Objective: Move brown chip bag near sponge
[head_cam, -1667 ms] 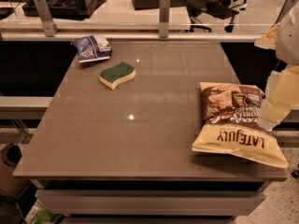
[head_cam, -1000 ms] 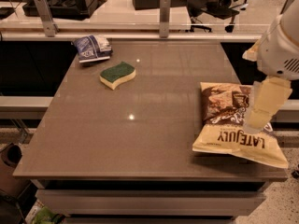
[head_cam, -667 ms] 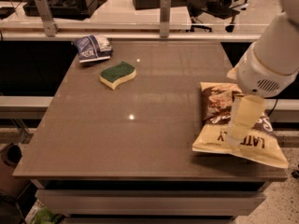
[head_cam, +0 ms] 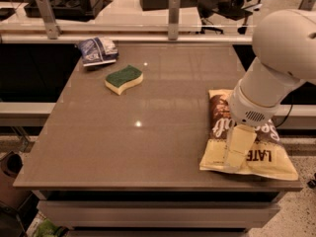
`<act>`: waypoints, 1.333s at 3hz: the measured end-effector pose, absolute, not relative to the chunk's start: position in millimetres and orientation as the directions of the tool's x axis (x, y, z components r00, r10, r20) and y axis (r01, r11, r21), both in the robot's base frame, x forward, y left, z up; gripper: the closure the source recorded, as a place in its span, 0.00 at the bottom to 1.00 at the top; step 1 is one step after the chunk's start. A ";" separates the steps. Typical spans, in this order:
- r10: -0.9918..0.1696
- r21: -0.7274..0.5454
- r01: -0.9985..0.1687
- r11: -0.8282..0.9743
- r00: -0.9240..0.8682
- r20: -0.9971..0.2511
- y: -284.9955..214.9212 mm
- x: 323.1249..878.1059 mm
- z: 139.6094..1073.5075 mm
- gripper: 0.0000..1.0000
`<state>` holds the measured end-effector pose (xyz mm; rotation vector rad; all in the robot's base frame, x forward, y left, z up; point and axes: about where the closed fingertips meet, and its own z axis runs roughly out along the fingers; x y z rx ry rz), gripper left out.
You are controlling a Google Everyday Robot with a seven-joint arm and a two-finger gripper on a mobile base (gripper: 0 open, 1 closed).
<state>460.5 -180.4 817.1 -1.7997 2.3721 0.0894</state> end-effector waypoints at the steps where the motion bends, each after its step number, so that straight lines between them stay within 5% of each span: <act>1: -0.951 -0.050 -0.961 0.273 -0.262 -0.165 -180.4 460.5 822.6 0.16; 4: -0.951 -0.051 -0.961 0.272 -0.261 -0.165 -180.0 460.2 828.0 0.87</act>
Offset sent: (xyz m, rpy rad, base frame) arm 0.0000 0.0000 0.0055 0.0002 0.0002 0.0000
